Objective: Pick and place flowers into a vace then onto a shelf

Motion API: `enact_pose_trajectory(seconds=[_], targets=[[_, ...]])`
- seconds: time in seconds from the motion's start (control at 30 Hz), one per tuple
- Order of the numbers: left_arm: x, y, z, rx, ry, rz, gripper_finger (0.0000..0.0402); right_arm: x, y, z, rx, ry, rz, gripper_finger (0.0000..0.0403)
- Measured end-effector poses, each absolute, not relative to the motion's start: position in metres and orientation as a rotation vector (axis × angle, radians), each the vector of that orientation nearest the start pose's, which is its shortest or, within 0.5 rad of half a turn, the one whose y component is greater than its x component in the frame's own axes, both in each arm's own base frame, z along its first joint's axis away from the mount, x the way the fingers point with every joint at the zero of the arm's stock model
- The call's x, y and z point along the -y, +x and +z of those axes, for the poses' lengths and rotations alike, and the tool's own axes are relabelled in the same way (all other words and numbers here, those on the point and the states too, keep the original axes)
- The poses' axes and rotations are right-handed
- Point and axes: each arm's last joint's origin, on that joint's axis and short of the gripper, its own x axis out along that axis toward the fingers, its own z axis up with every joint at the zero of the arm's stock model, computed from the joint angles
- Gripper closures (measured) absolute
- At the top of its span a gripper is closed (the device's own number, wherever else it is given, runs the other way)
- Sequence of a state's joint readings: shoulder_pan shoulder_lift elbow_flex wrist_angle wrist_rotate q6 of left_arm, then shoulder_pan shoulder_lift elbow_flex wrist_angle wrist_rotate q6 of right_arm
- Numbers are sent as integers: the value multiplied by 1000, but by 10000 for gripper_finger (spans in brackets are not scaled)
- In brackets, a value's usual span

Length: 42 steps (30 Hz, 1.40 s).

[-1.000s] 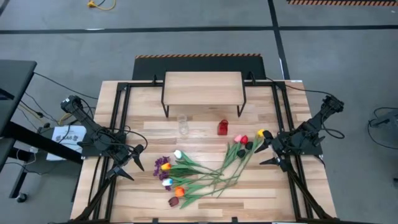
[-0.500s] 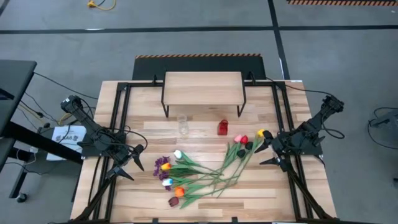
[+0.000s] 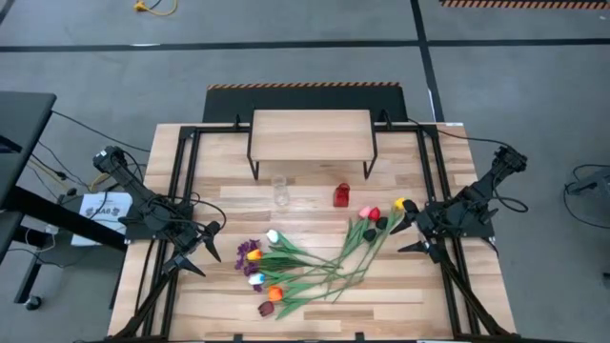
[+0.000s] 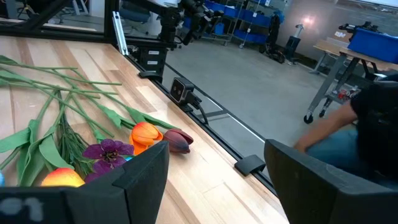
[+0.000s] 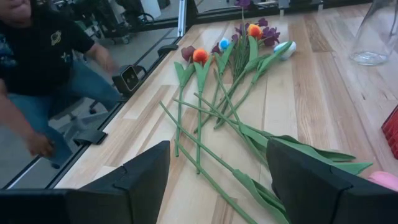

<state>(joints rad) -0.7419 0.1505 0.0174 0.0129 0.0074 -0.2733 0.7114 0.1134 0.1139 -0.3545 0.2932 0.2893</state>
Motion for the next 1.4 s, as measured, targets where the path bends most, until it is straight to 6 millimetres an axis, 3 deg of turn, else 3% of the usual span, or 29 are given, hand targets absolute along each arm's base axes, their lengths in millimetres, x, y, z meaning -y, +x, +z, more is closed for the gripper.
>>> enact_pose_trajectory(seconds=[0.33, 0.43, 0.57, 0.7, 0.93, 1.17, 1.4], targets=[[71, 78, 159, -201, -206, -710, 148, -54, 75, 160, -369, 111, 364, 143], [70, 80, 162, -183, -301, -638, 148, -54, 75, 160, -368, 111, 364, 143], [66, 82, 178, 6, -341, -527, 148, -54, 75, 160, -369, 111, 364, 143], [66, 80, 191, 157, -269, -570, 148, -54, 75, 160, -369, 111, 364, 143], [62, 77, 206, 316, -333, -543, 148, -54, 75, 160, -369, 111, 364, 143], [60, 78, 205, 302, -342, -469, 148, -54, 75, 160, -368, 110, 359, 143], [61, 81, 204, 312, -218, -397, 148, -46, 78, 161, -315, 81, 147, 143]])
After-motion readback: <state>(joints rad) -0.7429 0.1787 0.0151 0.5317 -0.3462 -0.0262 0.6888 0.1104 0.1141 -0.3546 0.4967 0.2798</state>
